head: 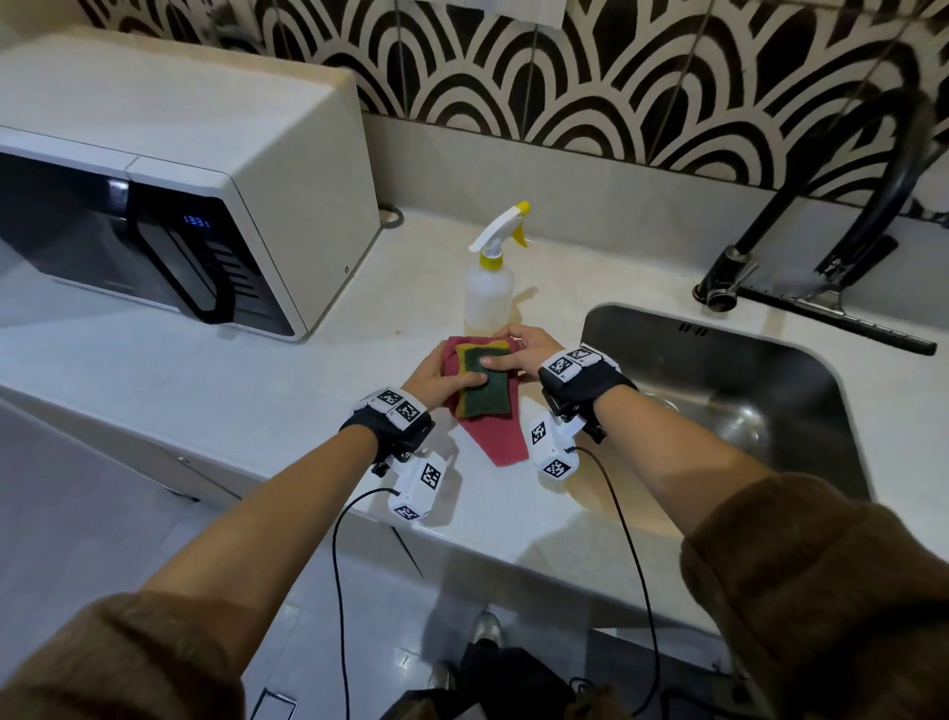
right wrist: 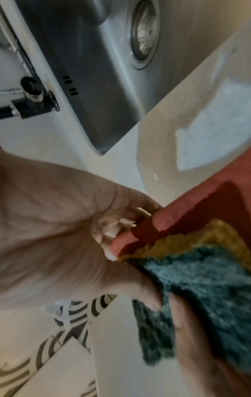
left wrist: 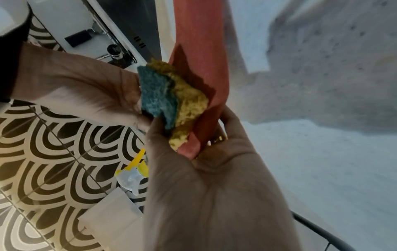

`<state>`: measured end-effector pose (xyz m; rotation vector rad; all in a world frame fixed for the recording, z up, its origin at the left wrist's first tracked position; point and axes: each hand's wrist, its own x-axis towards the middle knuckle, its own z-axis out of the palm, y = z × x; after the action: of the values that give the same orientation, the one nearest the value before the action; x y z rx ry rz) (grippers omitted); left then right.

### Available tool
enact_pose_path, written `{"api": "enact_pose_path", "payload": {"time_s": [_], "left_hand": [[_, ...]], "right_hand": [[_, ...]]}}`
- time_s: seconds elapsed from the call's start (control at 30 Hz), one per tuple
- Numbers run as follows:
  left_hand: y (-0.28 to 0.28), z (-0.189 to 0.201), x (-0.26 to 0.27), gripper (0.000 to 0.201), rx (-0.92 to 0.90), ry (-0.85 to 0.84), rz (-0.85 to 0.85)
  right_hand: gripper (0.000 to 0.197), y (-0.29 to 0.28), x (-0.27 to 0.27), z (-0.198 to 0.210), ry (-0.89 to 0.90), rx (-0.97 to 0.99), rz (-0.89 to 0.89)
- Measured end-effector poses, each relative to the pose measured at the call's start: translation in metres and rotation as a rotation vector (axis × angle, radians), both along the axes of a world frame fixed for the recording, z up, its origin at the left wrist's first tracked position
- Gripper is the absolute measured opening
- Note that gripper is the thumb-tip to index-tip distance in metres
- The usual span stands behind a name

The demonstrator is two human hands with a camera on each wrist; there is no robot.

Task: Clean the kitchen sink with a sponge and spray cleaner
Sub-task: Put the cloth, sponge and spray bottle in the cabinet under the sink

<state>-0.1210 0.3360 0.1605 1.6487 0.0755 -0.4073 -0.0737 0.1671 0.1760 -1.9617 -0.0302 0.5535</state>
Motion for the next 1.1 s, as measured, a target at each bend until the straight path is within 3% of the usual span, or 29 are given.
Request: {"api": "enact_pose_path", "payload": {"time_s": [0.07, 0.2, 0.3, 0.4, 0.6, 0.83, 1.1], "left_hand": [[-0.003, 0.004, 0.005, 0.049, 0.012, -0.020, 0.072], [-0.005, 0.012, 0.016, 0.033, -0.020, -0.040, 0.203], [0.000, 0.012, 0.023, 0.031, -0.018, -0.022, 0.246], [0.008, 0.008, 0.025, 0.031, 0.004, -0.014, 0.256], [0.012, -0.002, 0.027, 0.030, 0.024, -0.023, 0.299], [0.010, -0.004, 0.032, 0.031, 0.023, -0.045, 0.308], [-0.002, 0.005, 0.021, 0.028, 0.077, -0.153, 0.290]], "right_hand": [[0.046, 0.005, 0.006, 0.008, -0.010, 0.020, -0.121], [0.099, 0.024, 0.017, 0.022, -0.130, -0.108, -0.367], [0.110, 0.035, 0.025, 0.036, -0.267, -0.086, -0.542], [0.122, 0.037, 0.037, 0.047, -0.364, -0.081, -0.573], [0.110, 0.047, 0.062, 0.053, -0.481, -0.085, -0.491], [0.085, 0.052, 0.076, 0.059, -0.381, -0.038, -0.454], [0.085, 0.023, 0.042, 0.068, -0.461, -0.028, -0.390]]}}
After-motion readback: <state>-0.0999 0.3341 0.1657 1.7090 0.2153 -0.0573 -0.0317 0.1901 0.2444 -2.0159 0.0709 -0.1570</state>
